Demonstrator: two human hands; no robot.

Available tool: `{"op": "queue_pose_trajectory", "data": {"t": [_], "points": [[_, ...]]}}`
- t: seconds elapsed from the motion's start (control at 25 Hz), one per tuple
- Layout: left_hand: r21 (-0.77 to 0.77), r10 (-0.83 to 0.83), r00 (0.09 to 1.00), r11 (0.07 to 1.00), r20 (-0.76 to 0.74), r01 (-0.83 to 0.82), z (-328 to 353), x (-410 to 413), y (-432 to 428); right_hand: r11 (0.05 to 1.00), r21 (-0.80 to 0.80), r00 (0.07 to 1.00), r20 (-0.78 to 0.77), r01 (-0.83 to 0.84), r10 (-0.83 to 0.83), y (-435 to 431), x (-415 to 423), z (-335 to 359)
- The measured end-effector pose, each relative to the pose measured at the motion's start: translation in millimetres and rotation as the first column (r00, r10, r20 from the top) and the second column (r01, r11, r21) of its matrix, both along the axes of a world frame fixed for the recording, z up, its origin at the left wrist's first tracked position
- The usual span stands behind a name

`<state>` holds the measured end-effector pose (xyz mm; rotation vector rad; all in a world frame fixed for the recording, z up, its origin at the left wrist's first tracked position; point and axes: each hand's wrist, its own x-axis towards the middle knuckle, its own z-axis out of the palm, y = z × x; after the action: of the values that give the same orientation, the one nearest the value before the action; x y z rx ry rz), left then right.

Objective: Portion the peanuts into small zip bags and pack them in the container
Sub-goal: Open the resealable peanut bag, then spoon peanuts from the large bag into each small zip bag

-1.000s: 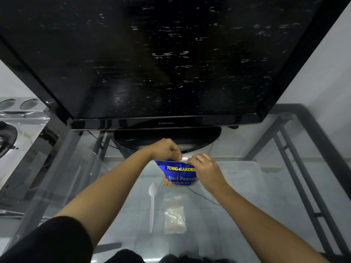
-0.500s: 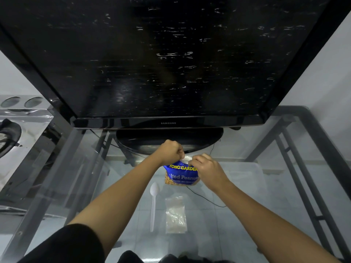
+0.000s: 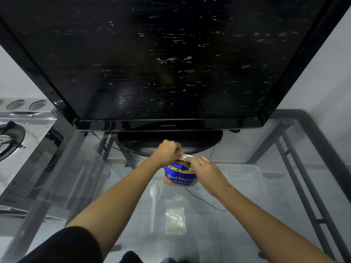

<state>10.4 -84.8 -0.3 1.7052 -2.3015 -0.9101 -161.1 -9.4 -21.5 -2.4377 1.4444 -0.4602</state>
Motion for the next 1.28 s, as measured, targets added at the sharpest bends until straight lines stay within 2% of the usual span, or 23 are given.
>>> {"op": "queue_pose_trajectory", "data": {"t": [0.08, 0.2, 0.28, 0.36, 0.44, 0.52, 0.6, 0.8, 0.88, 0.92, 0.96, 1.0, 1.04, 1.08, 1.12, 1.16, 1.2, 1.28], "points": [[-0.114, -0.079, 0.997, 0.990, -0.002, 0.078, 3.6, 2.6, 2.9, 0.999, 0.046, 1.000, -0.010, -0.021, 0.022, -2.1, -0.4, 8.5], [-0.338, -0.098, 0.995, 0.936, 0.010, 0.095, 2.7, 2.2, 5.6, 0.971, 0.159, 0.980, -0.065, -0.178, 0.190, -5.9, -3.0, 26.0], [-0.371, -0.076, 0.997, 0.926, 0.002, 0.071, 3.1, 1.7, 4.8, 0.958, 0.198, 0.968, -0.099, -0.207, 0.229, -5.3, -6.6, 33.3], [-0.344, -0.100, 0.993, 0.936, -0.055, 0.075, 6.4, 3.4, 7.9, 0.974, 0.183, 0.990, -0.012, -0.134, 0.138, -3.3, -10.7, 35.0], [-0.271, -0.118, 0.988, 0.959, -0.098, 0.088, 12.5, 10.0, 11.8, 0.975, 0.222, 0.992, 0.118, 0.010, -0.037, -0.2, -10.7, 32.0], [-0.093, -0.101, 0.995, 0.991, -0.016, 0.099, 18.2, 17.8, 19.8, 0.944, 0.309, 0.974, 0.150, 0.115, -0.168, 0.3, -9.2, 26.6], [0.033, -0.079, 0.994, 0.997, 0.078, 0.077, 19.2, 20.2, 29.4, 0.927, 0.354, 0.972, 0.144, 0.122, -0.183, -1.2, -8.8, 21.9], [0.116, 0.080, 0.997, 0.990, -0.017, -0.078, 15.7, 22.2, 35.6, 0.906, 0.401, 0.964, 0.156, 0.137, -0.215, -0.1, -10.3, 25.8], [0.107, 0.063, 0.998, 0.992, -0.012, -0.061, 13.5, 21.3, 37.7, 0.904, 0.405, 0.966, 0.149, 0.135, -0.212, 0.8, -10.2, 27.5], [0.054, 0.080, 0.996, 0.996, -0.050, -0.077, 12.4, 21.0, 41.4, 0.903, 0.410, 0.967, 0.151, 0.129, -0.207, 0.1, -10.4, 27.9], [-0.025, 0.154, 0.978, 0.987, -0.143, -0.159, 11.3, 22.2, 47.4, 0.900, 0.418, 0.967, 0.156, 0.122, -0.203, -0.7, -10.8, 28.1], [-0.092, 0.289, 0.915, 0.941, -0.282, -0.325, 9.8, 25.3, 54.0, 0.896, 0.427, 0.967, 0.156, 0.118, -0.201, -1.4, -11.3, 28.4], [-0.095, 0.441, 0.796, 0.849, -0.414, -0.520, 6.1, 30.7, 60.6, 0.894, 0.431, 0.967, 0.155, 0.118, -0.202, -1.9, -11.4, 28.6], [-0.047, 0.565, 0.691, 0.758, -0.451, -0.651, -1.7, 38.7, 67.1, 0.893, 0.433, 0.966, 0.153, 0.123, -0.208, -1.8, -11.4, 28.3], [-0.011, 0.635, 0.681, 0.728, -0.365, -0.685, -13.9, 47.7, 74.8, 0.894, 0.430, 0.965, 0.155, 0.129, -0.214, -1.7, -11.0, 27.6], [0.009, 0.630, 0.756, 0.769, -0.181, -0.639, -28.9, 55.6, 86.3, 0.894, 0.427, 0.963, 0.157, 0.134, -0.220, -1.3, -10.0, 26.7], [0.052, 0.561, 0.828, 0.827, -0.008, -0.560, -45.8, 61.3, 100.6, 0.895, 0.424, 0.961, 0.159, 0.139, -0.225, -0.8, -9.1, 25.7], [0.131, 0.417, 0.883, 0.884, 0.216, -0.450, -72.6, 65.3, 128.2, 0.900, 0.410, 0.961, 0.154, 0.149, -0.229, -1.5, -8.1, 24.4]]}}
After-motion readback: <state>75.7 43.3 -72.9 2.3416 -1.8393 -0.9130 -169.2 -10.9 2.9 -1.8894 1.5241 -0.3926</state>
